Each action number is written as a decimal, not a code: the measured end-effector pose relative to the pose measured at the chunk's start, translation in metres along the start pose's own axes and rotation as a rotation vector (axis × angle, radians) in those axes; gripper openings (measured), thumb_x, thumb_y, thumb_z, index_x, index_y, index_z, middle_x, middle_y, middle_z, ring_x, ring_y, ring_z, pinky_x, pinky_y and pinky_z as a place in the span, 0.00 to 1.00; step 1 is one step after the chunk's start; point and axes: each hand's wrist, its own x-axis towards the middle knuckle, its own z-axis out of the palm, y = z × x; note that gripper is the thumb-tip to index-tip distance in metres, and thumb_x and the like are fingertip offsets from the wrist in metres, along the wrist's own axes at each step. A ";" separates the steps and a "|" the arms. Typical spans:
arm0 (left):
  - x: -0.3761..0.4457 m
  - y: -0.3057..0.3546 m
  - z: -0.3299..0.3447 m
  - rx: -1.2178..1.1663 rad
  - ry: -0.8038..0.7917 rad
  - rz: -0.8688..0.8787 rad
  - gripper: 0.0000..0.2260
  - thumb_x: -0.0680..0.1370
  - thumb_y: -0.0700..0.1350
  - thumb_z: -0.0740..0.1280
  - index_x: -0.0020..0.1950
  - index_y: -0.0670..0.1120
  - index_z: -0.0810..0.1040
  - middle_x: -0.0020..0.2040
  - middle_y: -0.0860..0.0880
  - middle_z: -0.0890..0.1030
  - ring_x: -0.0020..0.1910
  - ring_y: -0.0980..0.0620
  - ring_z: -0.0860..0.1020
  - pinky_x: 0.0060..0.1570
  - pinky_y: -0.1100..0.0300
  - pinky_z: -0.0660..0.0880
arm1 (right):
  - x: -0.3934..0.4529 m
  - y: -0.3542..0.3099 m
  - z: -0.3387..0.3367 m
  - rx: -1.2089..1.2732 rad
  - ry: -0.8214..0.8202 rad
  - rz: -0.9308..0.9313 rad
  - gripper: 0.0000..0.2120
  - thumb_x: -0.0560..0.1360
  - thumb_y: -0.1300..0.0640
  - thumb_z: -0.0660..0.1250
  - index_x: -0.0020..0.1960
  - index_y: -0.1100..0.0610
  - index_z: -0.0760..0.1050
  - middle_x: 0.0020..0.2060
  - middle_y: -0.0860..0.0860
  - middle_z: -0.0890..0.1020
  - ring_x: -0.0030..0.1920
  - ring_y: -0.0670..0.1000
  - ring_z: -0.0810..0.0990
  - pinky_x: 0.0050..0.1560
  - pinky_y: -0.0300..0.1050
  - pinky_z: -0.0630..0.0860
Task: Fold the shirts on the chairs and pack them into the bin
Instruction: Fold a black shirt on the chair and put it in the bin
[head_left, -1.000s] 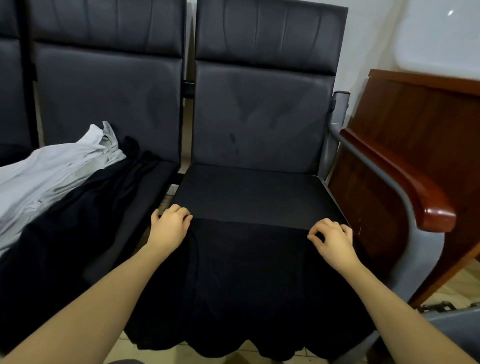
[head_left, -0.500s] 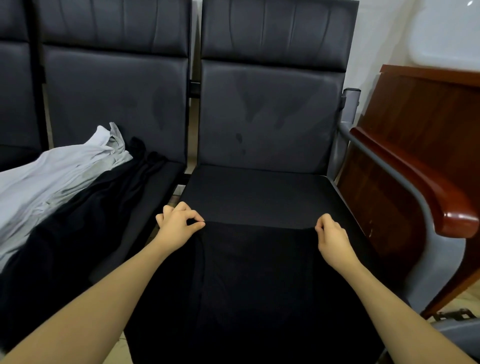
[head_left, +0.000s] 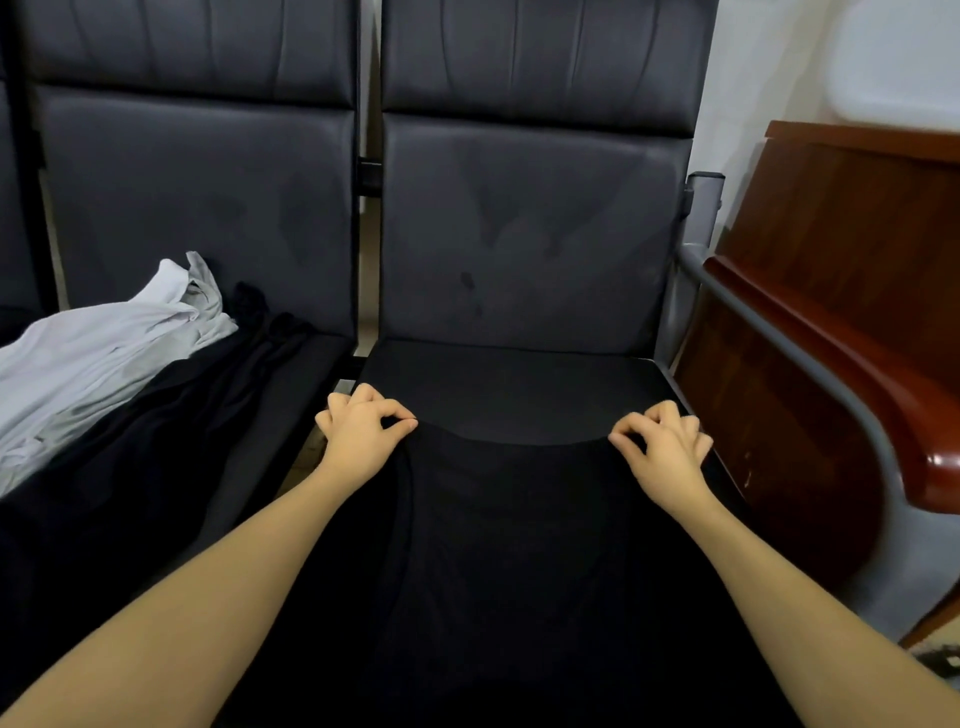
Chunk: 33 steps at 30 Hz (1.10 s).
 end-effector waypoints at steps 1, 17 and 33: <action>0.008 0.003 0.003 0.004 0.010 0.003 0.03 0.75 0.53 0.69 0.45 0.56 0.82 0.48 0.54 0.72 0.54 0.53 0.60 0.52 0.58 0.51 | 0.009 0.000 0.000 -0.001 0.018 -0.001 0.03 0.78 0.49 0.65 0.48 0.47 0.77 0.47 0.47 0.66 0.49 0.48 0.59 0.50 0.44 0.52; 0.107 0.065 0.001 0.017 0.327 0.104 0.08 0.76 0.53 0.68 0.49 0.52 0.82 0.48 0.52 0.69 0.55 0.46 0.64 0.54 0.55 0.54 | 0.104 -0.003 -0.028 0.047 0.421 -0.071 0.05 0.78 0.54 0.65 0.49 0.55 0.77 0.46 0.50 0.67 0.48 0.50 0.59 0.53 0.47 0.54; -0.043 0.055 -0.055 -0.110 0.315 -0.006 0.09 0.75 0.54 0.68 0.47 0.51 0.82 0.48 0.50 0.71 0.57 0.46 0.64 0.58 0.52 0.56 | -0.044 -0.020 -0.078 0.225 0.394 0.010 0.04 0.78 0.55 0.64 0.47 0.52 0.77 0.46 0.47 0.69 0.50 0.49 0.61 0.53 0.45 0.53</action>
